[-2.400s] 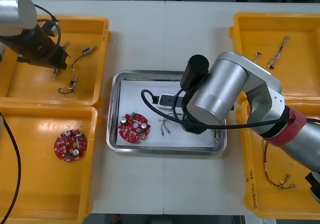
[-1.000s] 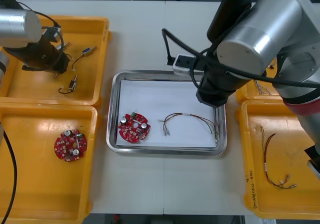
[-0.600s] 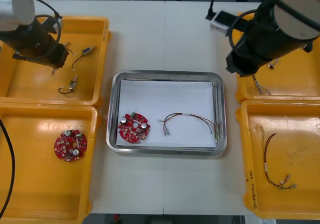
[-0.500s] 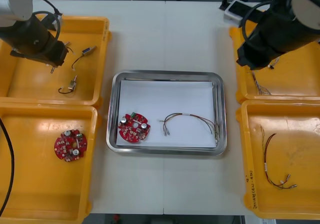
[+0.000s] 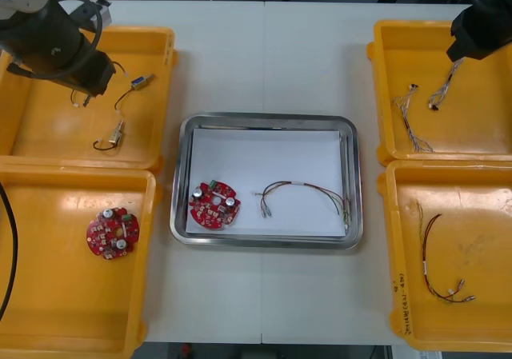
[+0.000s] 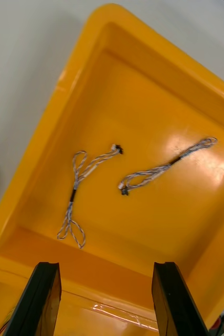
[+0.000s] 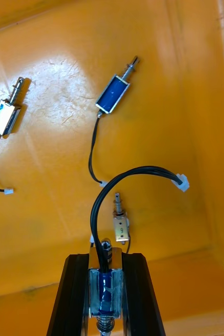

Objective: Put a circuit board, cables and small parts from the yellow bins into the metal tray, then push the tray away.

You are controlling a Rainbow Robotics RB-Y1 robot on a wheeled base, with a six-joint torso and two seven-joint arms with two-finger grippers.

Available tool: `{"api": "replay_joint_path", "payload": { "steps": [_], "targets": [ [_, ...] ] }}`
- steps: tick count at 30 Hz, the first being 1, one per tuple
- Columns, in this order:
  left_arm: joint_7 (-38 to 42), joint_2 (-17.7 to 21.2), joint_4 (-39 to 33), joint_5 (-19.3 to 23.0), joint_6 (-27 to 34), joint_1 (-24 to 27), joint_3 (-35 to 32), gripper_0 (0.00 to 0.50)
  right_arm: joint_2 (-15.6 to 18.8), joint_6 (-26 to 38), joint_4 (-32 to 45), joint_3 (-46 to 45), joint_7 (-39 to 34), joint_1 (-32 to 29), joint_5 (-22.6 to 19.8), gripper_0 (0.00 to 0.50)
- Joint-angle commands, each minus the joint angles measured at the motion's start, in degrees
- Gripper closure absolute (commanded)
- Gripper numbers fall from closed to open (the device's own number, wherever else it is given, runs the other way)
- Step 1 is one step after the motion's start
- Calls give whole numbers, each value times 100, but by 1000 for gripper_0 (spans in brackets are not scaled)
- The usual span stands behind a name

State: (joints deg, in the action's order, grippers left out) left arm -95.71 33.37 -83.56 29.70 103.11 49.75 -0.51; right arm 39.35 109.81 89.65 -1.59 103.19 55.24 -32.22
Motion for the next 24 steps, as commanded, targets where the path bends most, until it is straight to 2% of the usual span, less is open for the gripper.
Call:
{"api": "replay_joint_path", "payload": {
  "steps": [1,11,19,22,24],
  "targets": [
    [1353,-76,-600,115,157,-71,323,500,205,19,-475,-394,-194,584,410,0],
    [2416,-339,-1364,212,324,-176,850,499,205,19,-1116,-764,-352,690,840,0],
    [3453,-638,-1558,212,210,-185,1589,497,205,19,-2470,-1036,-537,1296,1183,0],
    [3761,-717,-1558,203,87,-176,1835,497,196,-196,-2821,-1036,-651,1472,1289,0],
    [3981,-779,-1549,176,34,-176,2046,497,196,-442,-3094,-1054,-1020,1577,1262,0]
  ]
}}
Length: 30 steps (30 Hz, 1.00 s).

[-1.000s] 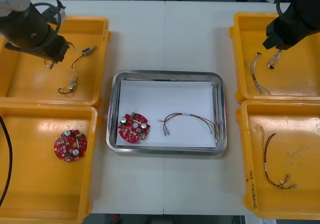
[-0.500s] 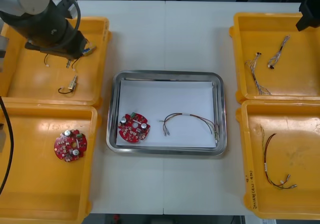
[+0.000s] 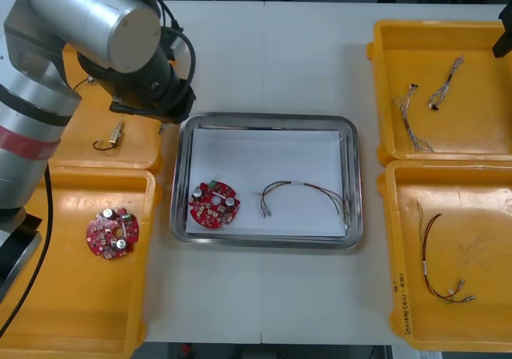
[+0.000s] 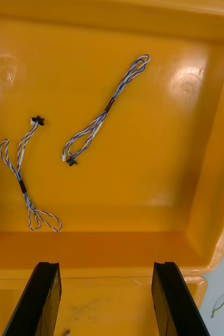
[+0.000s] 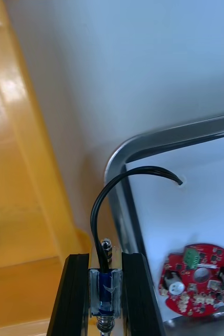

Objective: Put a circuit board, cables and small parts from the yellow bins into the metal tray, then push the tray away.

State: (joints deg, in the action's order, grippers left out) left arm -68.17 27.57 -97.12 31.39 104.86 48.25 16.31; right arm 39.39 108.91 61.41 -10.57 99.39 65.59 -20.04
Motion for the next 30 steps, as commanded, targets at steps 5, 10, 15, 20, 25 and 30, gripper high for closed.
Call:
{"api": "replay_joint_path", "payload": {
  "steps": [5,10,15,20,25,30],
  "targets": [
    [1552,-296,-193,-36,-220,-35,663,497,130,-748,-692,-156,-1229,736,88,0],
    [1860,-357,-175,-309,-581,-193,1024,497,121,-1249,-1254,-173,-1432,991,123,0],
    [1869,-366,-175,-449,-880,-395,1164,497,121,-1811,-1966,-208,-1546,1273,229,0],
    [1904,-366,-114,-476,-906,-431,1279,495,121,-2321,-2502,-208,-1660,1431,317,0],
    [1921,-384,246,-511,-1293,-439,1393,495,95,-3007,-3162,-208,-1801,1633,396,0],
    [1939,-393,545,-581,-1679,-439,1490,493,77,-3587,-3847,-261,-1933,1835,484,0]
  ]
}}
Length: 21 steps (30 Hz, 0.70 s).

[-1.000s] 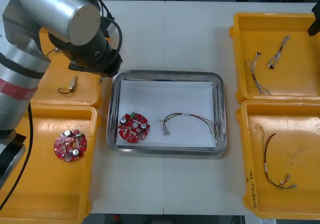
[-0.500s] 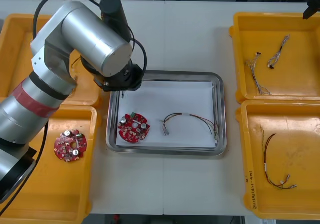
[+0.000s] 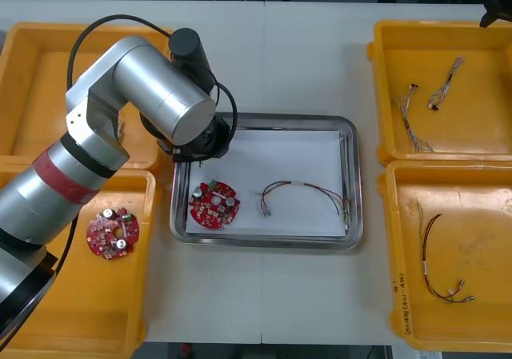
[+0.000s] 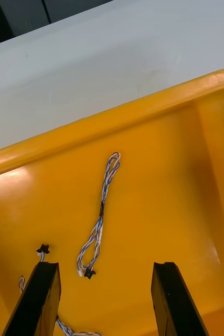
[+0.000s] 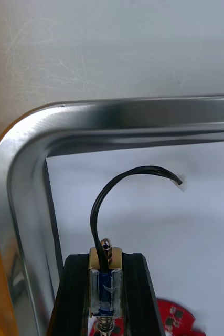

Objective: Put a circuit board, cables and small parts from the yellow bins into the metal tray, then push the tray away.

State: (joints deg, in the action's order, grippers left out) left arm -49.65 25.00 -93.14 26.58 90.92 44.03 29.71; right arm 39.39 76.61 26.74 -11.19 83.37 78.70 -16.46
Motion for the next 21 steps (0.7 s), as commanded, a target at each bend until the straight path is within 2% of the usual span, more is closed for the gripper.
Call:
{"api": "replay_joint_path", "payload": {
  "steps": [1,4,5,7,8,9,11,12,14,21],
  "targets": [
    [95,-135,165,-100,-320,-17,158,493,69,-437,-503,-225,-427,550,152,0],
    [104,-135,173,-83,-329,-17,167,471,25,-560,-626,-278,-682,559,187,0],
    [113,-135,173,-83,-329,-17,184,416,-10,-560,-652,-278,-787,550,213,0],
    [131,-135,173,-83,-338,-17,211,353,-36,-568,-731,-278,-911,550,213,0],
    [157,-135,173,-83,-338,-17,228,266,-63,-586,-802,-278,-1016,550,222,0],
    [157,-135,173,-83,-338,-17,228,233,-80,-586,-819,-278,-1051,550,222,0],
    [192,-135,173,-83,-338,-17,246,71,-133,-586,-916,-278,-1227,550,213,0],
    [201,-135,173,-74,-338,-17,255,18,-142,-595,-978,-278,-1280,550,222,0],
    [236,-144,156,-74,-346,-17,255,0,-177,-595,-1074,-313,-1297,550,222,0],
    [350,-135,-134,-65,-285,-17,237,0,-291,-604,-1355,-348,-1288,515,222,0]
  ]
}}
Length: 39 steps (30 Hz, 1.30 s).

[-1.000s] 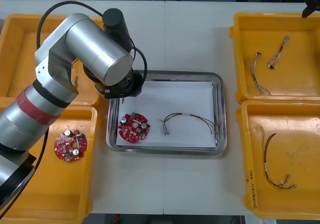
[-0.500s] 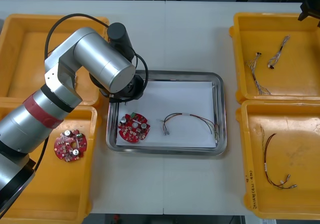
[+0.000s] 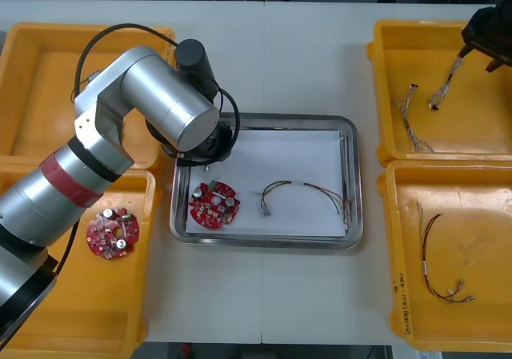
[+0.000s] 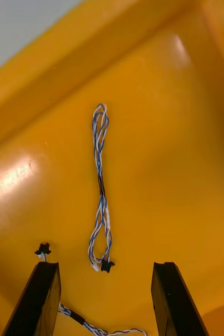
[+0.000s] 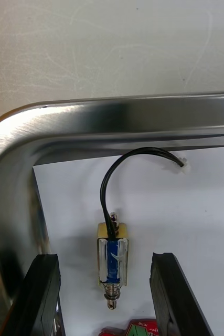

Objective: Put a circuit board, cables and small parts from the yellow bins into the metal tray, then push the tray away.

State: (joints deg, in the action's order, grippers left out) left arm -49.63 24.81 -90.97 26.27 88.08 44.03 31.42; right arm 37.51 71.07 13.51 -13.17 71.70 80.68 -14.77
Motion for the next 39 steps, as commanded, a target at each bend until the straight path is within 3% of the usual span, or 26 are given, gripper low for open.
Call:
{"api": "replay_joint_path", "payload": {
  "steps": [1,9,18,24,30,39],
  "targets": [
    [358,-117,-439,-69,78,-17,48,0,-130,-50,-41,-151,-130,300,45,0],
    [244,-20,-1124,-51,790,-17,-330,0,-191,-173,-32,-151,-104,62,-245,0],
    [-495,455,-1362,766,1458,141,-1209,0,-253,-243,-41,-107,-42,-210,-272,0],
    [-1075,727,-1362,1012,1713,211,-1631,0,-350,-349,-41,-89,-77,-368,-272,0],
    [-1857,1008,-1036,1311,1739,273,-2096,0,-481,-577,-32,-89,-95,-562,-386,0],
    [-3290,1175,-52,1311,1765,598,-2641,0,-569,-656,-32,-81,-77,-782,-395,0]
  ]
}}
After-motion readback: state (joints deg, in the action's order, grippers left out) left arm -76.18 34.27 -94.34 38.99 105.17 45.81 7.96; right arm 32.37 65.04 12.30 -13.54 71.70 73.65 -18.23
